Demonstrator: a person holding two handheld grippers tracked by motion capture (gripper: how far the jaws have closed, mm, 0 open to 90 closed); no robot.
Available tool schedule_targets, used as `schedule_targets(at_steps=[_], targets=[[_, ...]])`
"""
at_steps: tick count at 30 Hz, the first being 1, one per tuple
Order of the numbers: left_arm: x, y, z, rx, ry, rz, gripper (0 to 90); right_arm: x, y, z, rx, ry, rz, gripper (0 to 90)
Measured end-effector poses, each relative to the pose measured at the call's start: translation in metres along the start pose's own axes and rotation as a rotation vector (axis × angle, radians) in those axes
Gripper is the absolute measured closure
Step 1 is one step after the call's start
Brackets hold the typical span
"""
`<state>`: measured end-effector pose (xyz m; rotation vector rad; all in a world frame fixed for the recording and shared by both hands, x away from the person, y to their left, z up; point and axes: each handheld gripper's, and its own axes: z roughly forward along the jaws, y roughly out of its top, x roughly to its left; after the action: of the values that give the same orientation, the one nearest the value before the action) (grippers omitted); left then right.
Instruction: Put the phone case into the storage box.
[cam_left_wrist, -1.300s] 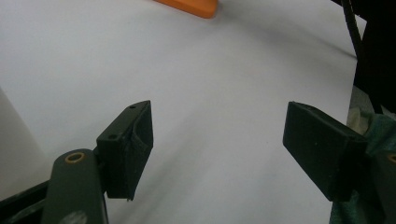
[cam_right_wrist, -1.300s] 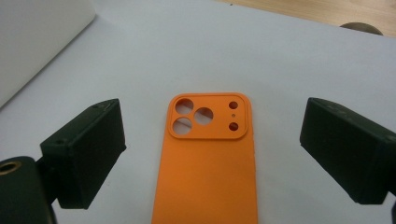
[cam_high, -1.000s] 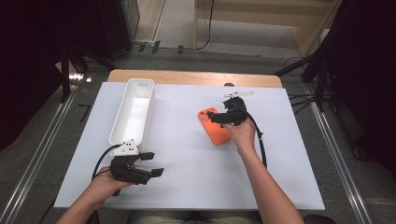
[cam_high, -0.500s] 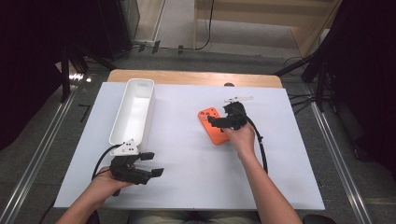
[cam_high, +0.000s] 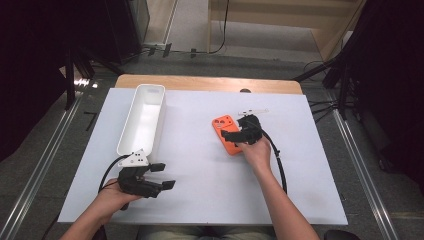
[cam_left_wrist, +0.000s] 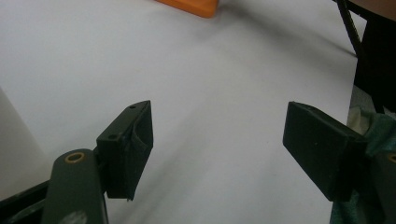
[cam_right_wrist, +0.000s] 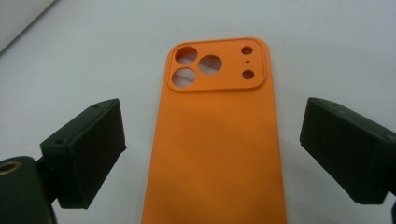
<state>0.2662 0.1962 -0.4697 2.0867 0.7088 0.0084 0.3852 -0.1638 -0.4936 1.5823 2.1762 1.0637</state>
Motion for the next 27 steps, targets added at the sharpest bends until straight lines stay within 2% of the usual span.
schedule_targets(at_steps=[12,15,20,22,27], targets=[[0.0,0.0,0.0,0.001,0.0,0.0,24.1,0.001,-0.007,0.007,0.018,0.005,-0.005,5.6],[0.0,0.0,0.0,0.002,0.0,0.0,24.1,0.002,-0.009,0.007,0.023,0.007,0.009,5.6],[0.0,0.0,0.0,0.009,0.002,0.003,24.1,0.0,-0.013,0.01,0.024,0.001,-0.009,5.7],[0.0,0.0,-0.001,0.01,0.001,0.003,24.1,0.001,-0.015,0.011,0.034,0.007,0.011,5.6],[0.0,0.0,-0.001,0.01,0.002,0.003,24.1,0.002,-0.017,0.014,0.038,0.004,0.003,5.6]])
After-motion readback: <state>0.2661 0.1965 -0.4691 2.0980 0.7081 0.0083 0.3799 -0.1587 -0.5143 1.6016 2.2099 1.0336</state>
